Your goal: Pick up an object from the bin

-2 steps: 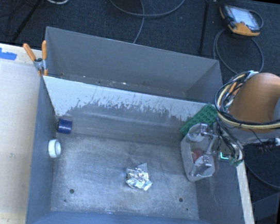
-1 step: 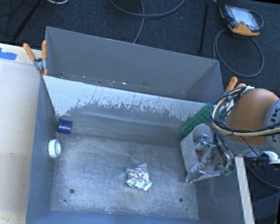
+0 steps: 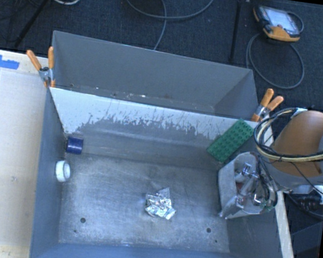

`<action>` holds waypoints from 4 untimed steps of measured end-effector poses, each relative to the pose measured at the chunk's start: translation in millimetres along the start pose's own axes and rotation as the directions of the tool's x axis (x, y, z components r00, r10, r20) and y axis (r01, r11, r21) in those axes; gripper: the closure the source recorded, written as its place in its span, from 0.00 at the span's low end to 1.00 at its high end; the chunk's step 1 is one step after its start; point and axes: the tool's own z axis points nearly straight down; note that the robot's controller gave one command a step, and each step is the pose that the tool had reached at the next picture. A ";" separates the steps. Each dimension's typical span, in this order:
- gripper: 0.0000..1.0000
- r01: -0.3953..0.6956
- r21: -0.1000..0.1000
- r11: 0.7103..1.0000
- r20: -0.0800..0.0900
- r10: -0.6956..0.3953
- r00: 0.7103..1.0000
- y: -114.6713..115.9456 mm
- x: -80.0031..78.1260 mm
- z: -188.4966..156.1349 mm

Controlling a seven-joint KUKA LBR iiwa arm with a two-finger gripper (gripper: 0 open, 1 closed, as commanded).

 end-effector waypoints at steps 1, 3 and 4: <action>0.00 -0.265 -0.005 0.964 -0.001 0.265 0.964 -0.3 22.8 -7.6; 0.00 -0.203 -0.002 0.979 0.034 0.203 0.979 140.6 59.9 21.0; 1.00 -0.203 -0.008 0.979 0.034 0.203 0.979 141.9 59.2 20.2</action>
Offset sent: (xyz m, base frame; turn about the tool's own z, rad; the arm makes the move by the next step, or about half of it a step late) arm -0.0230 0.0013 0.0080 0.2779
